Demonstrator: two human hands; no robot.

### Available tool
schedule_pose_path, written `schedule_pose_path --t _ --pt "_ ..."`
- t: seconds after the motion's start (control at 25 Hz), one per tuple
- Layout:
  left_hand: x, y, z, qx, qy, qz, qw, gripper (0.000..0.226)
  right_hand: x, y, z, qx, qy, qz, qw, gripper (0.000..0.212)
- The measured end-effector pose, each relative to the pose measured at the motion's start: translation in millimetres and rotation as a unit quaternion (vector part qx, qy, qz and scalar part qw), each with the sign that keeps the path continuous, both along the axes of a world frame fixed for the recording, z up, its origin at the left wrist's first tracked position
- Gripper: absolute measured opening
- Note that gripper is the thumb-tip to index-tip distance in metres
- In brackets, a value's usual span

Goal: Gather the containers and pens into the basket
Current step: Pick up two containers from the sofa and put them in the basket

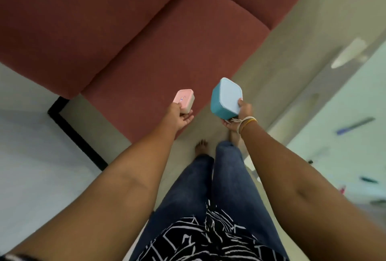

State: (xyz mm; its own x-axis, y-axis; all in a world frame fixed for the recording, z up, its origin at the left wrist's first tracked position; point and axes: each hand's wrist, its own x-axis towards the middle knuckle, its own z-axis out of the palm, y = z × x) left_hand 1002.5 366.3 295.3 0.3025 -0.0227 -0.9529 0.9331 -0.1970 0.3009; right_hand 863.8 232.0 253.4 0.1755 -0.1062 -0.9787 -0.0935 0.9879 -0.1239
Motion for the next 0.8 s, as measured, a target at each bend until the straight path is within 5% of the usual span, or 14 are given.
schedule_pose_path --t 0.48,0.8 --pt "-164 -8 -14 -0.010 0.019 -0.207 0.978 0.039 -210 75 32 -0.025 0.025 -0.229 0.973 0.025" --pt "-357 -4 -25 -0.025 0.033 -0.282 0.959 0.035 -406 114 39 -0.071 0.042 -0.292 0.953 0.019"
